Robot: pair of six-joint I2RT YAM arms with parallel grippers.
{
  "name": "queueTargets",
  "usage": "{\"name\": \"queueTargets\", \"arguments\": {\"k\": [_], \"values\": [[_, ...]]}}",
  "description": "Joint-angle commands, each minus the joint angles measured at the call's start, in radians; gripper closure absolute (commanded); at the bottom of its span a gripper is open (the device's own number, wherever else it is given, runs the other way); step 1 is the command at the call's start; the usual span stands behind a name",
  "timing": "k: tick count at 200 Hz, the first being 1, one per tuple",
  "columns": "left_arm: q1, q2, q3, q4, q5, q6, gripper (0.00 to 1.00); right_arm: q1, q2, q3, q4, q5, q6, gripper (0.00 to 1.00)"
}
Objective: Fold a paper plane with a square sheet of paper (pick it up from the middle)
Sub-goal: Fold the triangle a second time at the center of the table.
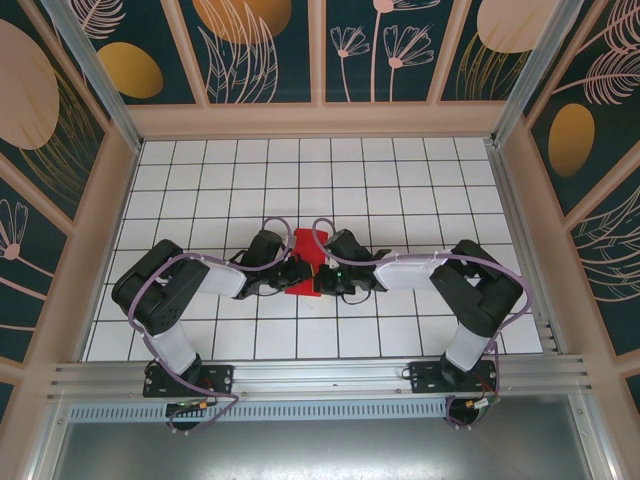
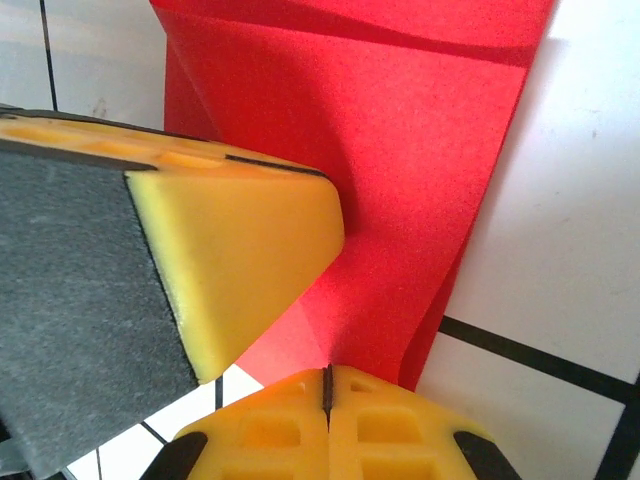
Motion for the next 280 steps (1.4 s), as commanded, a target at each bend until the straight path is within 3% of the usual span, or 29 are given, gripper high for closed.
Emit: {"name": "queueTargets", "arguments": {"k": [1, 107, 204, 280], "values": [[0.000, 0.005, -0.023, -0.101, -0.040, -0.003, 0.95, -0.006, 0.018, -0.016, 0.006, -0.017, -0.014, 1.00], [-0.001, 0.008, -0.023, -0.124, -0.062, -0.003, 0.95, -0.006, 0.040, -0.020, -0.042, -0.012, -0.029, 1.00], [-0.001, 0.016, -0.019, -0.157, -0.088, 0.005, 0.96, -0.008, -0.078, -0.082, -0.149, -0.012, -0.066, 1.00], [0.000, 0.008, -0.014, -0.129, -0.059, 0.001, 0.96, -0.003, -0.125, -0.015, -0.053, 0.043, -0.039, 1.00]]}}
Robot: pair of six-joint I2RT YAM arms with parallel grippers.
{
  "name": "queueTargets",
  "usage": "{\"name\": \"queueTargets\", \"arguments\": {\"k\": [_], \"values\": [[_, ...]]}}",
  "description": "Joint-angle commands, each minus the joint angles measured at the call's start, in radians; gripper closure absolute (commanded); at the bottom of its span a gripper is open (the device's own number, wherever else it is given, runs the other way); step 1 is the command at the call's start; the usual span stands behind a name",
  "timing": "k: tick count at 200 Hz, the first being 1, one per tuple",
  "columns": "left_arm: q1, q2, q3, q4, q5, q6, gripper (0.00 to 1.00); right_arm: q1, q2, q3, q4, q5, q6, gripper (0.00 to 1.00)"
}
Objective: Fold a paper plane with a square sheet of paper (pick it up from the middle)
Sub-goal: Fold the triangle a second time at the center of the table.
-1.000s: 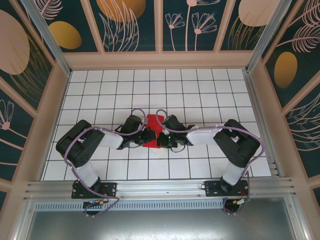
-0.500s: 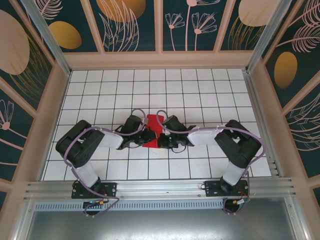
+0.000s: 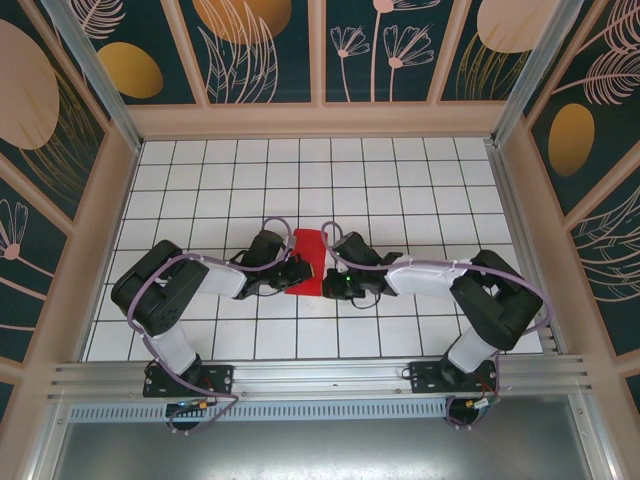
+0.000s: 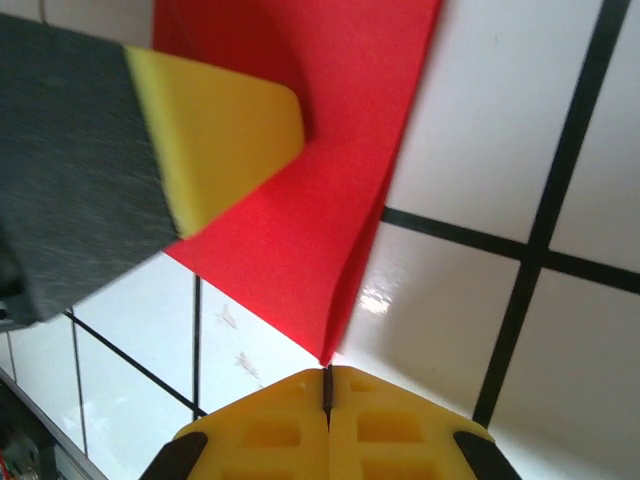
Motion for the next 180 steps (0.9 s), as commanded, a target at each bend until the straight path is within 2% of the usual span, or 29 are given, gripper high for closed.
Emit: {"name": "queueTargets", "arguments": {"k": [1, 66, 138, 180], "values": [[0.005, 0.014, -0.016, -0.115, -0.041, 0.002, 0.96, 0.002, 0.000, 0.039, 0.036, 0.030, 0.009, 1.00], [0.006, -0.001, -0.024, -0.085, -0.017, -0.003, 0.96, 0.003, 0.096, 0.067, 0.092, -0.006, 0.005, 1.00], [0.004, -0.023, 0.002, -0.078, -0.011, -0.002, 0.95, 0.003, 0.142, 0.045, 0.034, 0.028, -0.023, 1.00], [0.005, -0.113, 0.018, -0.060, 0.003, 0.022, 0.89, 0.004, 0.147, 0.046, 0.003, 0.060, -0.035, 1.00]]}}
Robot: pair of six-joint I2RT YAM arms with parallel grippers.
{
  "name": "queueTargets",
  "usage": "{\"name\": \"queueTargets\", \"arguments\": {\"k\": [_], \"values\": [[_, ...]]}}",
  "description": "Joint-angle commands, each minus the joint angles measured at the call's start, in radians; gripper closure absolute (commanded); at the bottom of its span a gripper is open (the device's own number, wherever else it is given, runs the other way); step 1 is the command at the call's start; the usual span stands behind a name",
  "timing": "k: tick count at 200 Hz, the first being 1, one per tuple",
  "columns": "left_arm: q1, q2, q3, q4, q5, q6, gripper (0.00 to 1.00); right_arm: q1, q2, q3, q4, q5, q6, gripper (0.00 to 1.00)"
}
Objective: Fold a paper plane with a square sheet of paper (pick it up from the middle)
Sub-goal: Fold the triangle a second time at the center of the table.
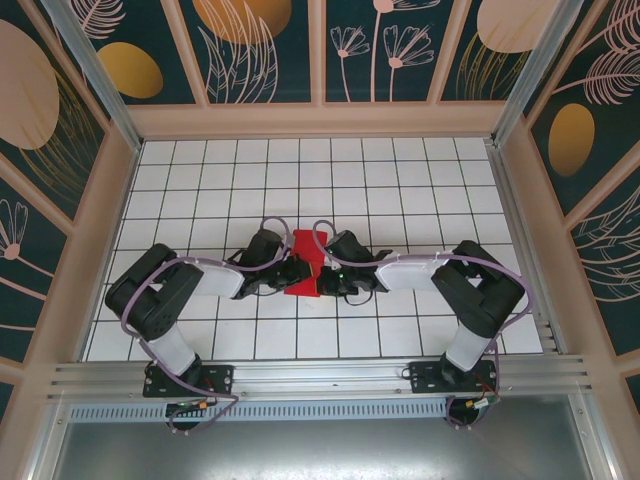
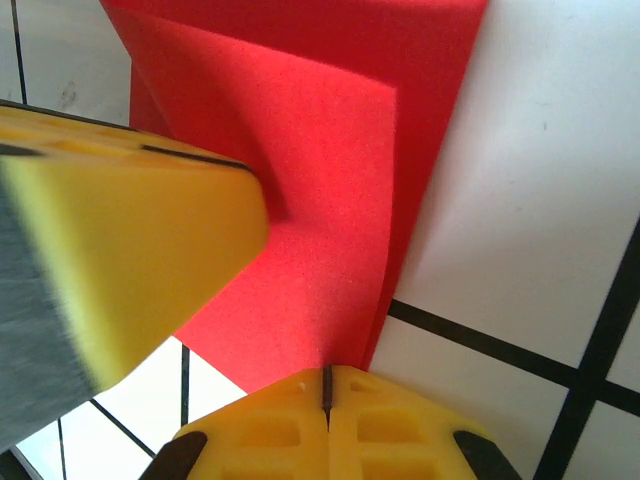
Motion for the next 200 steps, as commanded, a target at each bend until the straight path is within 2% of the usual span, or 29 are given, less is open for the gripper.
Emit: {"name": "queueTargets", "arguments": {"k": [1, 37, 160, 200], "values": [[0.005, -0.058, 0.019, -0.022, 0.001, 0.022, 0.89, 0.004, 0.032, 0.004, -0.064, 0.053, -0.026, 1.00], [0.004, -0.027, 0.041, -0.097, -0.063, 0.062, 0.91, 0.003, 0.027, 0.011, -0.065, 0.053, -0.033, 1.00], [0.005, 0.047, 0.030, -0.114, -0.085, 0.057, 0.94, 0.008, -0.060, 0.082, -0.066, 0.047, -0.054, 1.00], [0.005, 0.047, 0.026, -0.113, -0.084, 0.054, 0.95, 0.020, -0.011, 0.112, -0.069, 0.050, -0.059, 1.00]]}}
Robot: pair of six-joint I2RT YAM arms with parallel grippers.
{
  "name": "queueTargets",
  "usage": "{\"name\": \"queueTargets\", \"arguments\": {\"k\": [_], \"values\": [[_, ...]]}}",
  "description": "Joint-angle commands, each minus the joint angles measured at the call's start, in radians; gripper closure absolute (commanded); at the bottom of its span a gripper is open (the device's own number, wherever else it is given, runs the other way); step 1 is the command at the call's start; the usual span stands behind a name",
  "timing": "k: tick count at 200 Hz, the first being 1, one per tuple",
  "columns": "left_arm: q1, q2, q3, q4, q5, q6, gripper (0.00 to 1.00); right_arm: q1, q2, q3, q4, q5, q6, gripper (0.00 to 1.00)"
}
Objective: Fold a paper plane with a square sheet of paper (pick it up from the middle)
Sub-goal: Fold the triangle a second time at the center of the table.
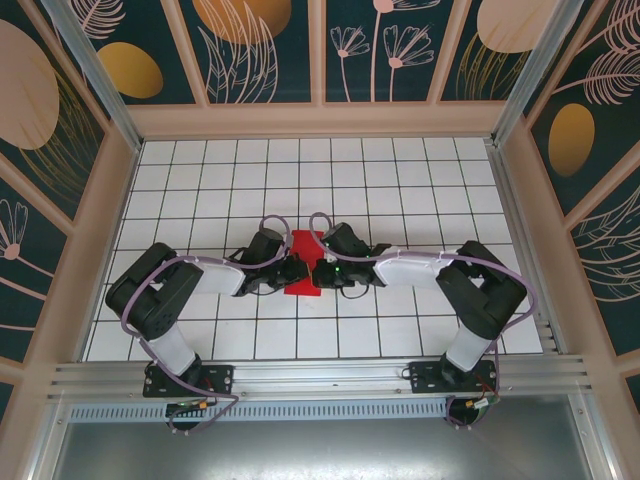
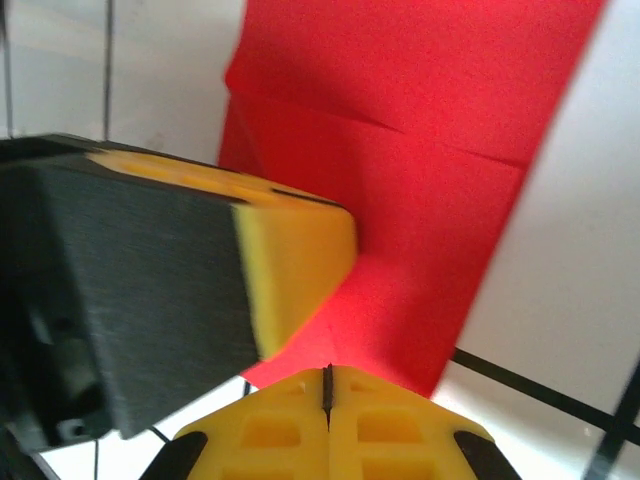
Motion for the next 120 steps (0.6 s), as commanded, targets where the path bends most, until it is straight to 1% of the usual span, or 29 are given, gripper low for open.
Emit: {"name": "queueTargets", "arguments": {"k": [1, 32, 70, 96, 120], "values": [[0.003, 0.027, -0.001, -0.034, -0.023, 0.014, 0.95, 0.012, 0.006, 0.030, -0.019, 0.020, -0.018, 1.00], [0.003, 0.028, -0.003, -0.031, -0.022, 0.012, 0.95, 0.019, 0.053, 0.035, -0.002, 0.003, -0.010, 1.00], [0.003, 0.026, -0.002, -0.031, -0.022, 0.008, 0.95, 0.020, 0.077, 0.003, -0.005, -0.004, -0.008, 1.00], [0.003, 0.021, 0.000, -0.044, -0.031, 0.013, 0.95, 0.020, 0.076, -0.016, -0.032, -0.008, -0.017, 1.00], [0.003, 0.022, 0.002, -0.069, -0.051, 0.013, 0.96, 0.020, 0.045, -0.057, -0.056, -0.033, -0.035, 1.00]]}}
